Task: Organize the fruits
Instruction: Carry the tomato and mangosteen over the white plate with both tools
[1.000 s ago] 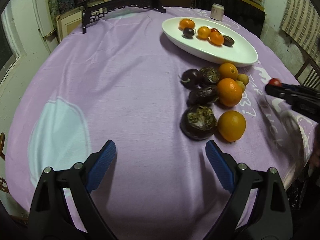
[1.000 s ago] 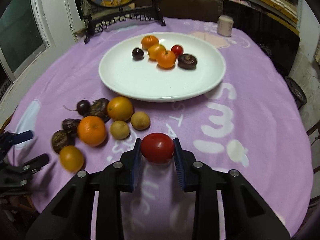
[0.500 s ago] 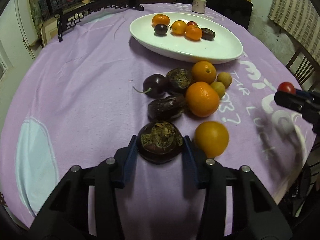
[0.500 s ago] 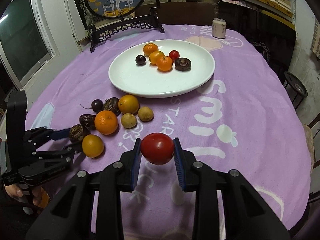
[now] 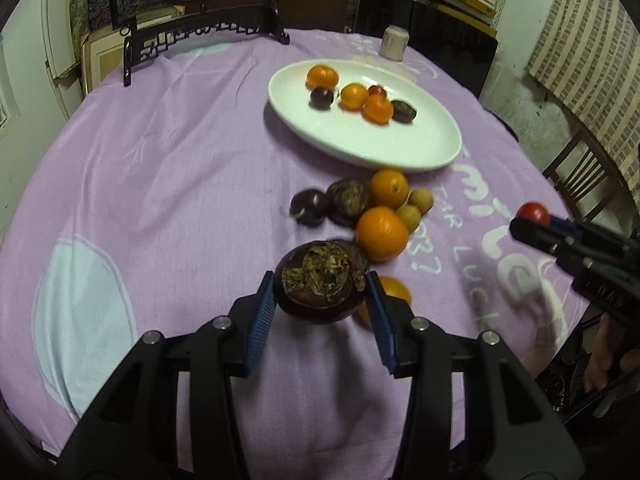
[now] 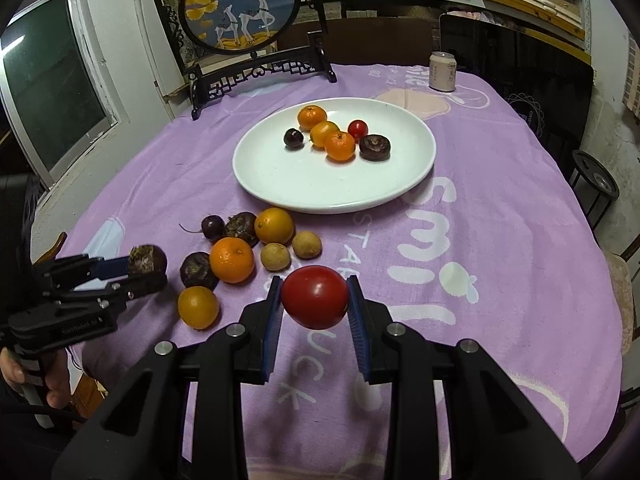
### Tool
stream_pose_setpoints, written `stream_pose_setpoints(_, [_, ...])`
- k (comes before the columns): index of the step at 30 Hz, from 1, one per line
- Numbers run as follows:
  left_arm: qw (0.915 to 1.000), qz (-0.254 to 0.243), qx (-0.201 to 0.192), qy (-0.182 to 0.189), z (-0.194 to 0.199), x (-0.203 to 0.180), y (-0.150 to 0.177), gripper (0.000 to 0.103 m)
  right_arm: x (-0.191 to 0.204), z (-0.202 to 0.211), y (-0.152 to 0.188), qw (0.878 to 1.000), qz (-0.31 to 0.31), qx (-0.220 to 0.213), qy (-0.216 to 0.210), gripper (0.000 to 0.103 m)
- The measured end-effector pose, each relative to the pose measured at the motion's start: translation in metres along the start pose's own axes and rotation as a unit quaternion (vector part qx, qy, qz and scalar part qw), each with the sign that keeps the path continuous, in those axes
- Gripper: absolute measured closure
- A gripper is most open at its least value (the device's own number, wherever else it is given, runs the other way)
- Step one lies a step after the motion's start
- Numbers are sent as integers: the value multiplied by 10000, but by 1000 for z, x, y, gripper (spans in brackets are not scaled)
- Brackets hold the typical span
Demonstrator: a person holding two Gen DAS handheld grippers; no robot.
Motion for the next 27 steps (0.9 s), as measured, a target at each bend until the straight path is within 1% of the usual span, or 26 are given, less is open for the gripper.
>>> stream_pose_setpoints(4, [9997,-161,-78,163,-4,-9,-28,57,-1,-5,-7,10000,-37,-23,-50,71])
stream_pose_setpoints(6, [9996,-245,-80,139,-12,-11,-46,57,-2,-10,-12,10000,1,-12,-70,71])
stream_pose_setpoints(8, [9993,-344,-79,117,-24,-12,-67,57,-4,-20,-25,9999,68,-33,-124,71])
stream_pose_setpoints(11, [9994,-305,-10,190,-52,-15,-107,57,-14,-44,-53,9997,183,-133,-133,71])
stream_pose_setpoints(13, [9996,-231,53,119,-80,-14,-136,57,-24,-63,-70,9996,232,-173,-63,71])
stream_pose_setpoints(15, [9998,-133,155,38,-109,-12,-154,57,-36,-95,-86,9996,261,-113,-44,71])
stream_pose_setpoints(16, [9997,-83,227,10,-124,-12,-160,57,-40,-105,-88,9997,257,-47,-29,71])
stream_pose_setpoints(18, [9993,-9,359,-81,-150,-10,-165,57,-53,-132,-90,9994,247,200,121,71])
stream_pose_setpoints(21, [9983,98,556,-165,-178,-6,-165,57,-66,-154,-88,9985,222,444,230,71])
stream_pose_setpoints(23, [9979,161,619,-131,-188,-4,-163,57,-70,-161,-88,9982,247,487,253,71])
stream_pose_setpoints(27, [9976,132,668,-130,-201,-1,-162,57,-74,-170,-88,9979,290,514,275,71])
Point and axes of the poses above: each gripper's, at about its wrist camera, not at the fingertips, and z roughly against the way its jaws point, x to its left, y to its underside, the point moved 10 cm from there along -z, roughly the way its jaws point, and after that the axes turned 14 degrees about -x, right-handed, at the moved point
